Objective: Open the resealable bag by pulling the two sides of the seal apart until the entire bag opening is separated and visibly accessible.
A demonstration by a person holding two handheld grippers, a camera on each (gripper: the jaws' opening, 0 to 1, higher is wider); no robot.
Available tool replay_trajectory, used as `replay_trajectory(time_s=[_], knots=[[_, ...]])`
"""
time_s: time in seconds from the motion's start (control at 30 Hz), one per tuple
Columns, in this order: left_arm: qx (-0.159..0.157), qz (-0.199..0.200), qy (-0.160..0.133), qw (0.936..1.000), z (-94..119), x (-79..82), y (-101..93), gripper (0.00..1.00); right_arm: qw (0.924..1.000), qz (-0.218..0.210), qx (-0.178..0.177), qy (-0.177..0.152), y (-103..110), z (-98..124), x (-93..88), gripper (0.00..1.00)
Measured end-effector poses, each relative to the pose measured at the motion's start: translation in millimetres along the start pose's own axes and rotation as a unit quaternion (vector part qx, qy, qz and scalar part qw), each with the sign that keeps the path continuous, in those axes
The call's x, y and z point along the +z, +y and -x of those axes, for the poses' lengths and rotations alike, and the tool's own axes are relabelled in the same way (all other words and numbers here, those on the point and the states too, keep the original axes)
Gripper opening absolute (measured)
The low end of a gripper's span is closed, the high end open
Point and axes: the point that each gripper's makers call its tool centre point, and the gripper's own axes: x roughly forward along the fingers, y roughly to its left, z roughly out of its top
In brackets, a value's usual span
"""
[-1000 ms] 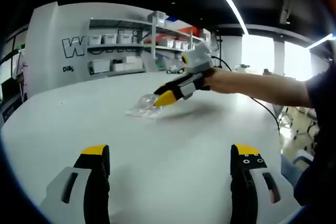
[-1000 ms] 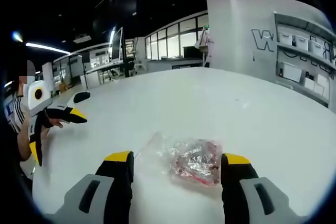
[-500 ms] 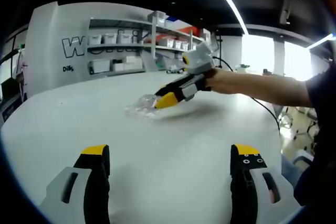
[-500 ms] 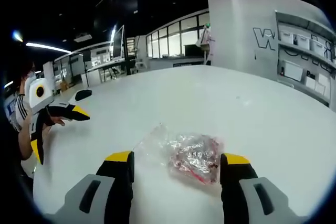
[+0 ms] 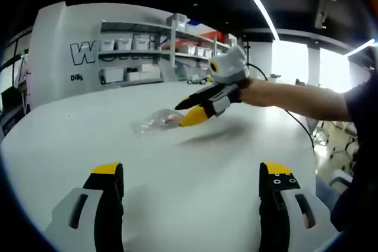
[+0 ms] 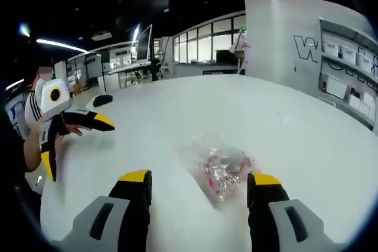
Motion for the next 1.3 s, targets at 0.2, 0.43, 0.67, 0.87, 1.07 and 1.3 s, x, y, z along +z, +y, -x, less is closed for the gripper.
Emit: replay_trajectory(time_s=[0.2, 0.43, 0.67, 0.87, 1.07, 1.3], knots=[[0.001, -0.001, 0.000, 1.0000, 1.4, 0.0, 0.9, 0.94, 1.0000, -0.003, -0.006, 0.002, -8.5, -7.3, -0.7, 0.64], [0.003, -0.001, 0.001, 1.0000, 1.8, -0.2, 4.1, 0.94, 1.0000, -0.004, -0.007, 0.003, -9.5, -10.4, -3.3, 0.64], [0.002, 0.000, 0.001, 1.0000, -0.1, -1.0, 4.2, 0.94, 1.0000, -0.002, -0.008, 0.003, -10.2, -11.9, -2.1, 0.64], [0.001, 0.000, 0.002, 1.0000, -1.5, -1.7, 4.1, 0.94, 0.9999, -0.002, -0.011, 0.000, -12.2, -12.6, 0.7, 0.64], [0.001, 0.000, 0.002, 1.0000, -2.5, -1.9, 4.8, 0.94, 0.9999, -0.002, -0.010, 0.000, -12.7, -14.0, 0.9, 0.64], [0.001, 0.000, 0.003, 1.0000, -3.5, -2.7, 6.1, 0.93, 0.9999, 0.000, -0.013, 0.000, -17.7, -16.4, 0.7, 0.63]])
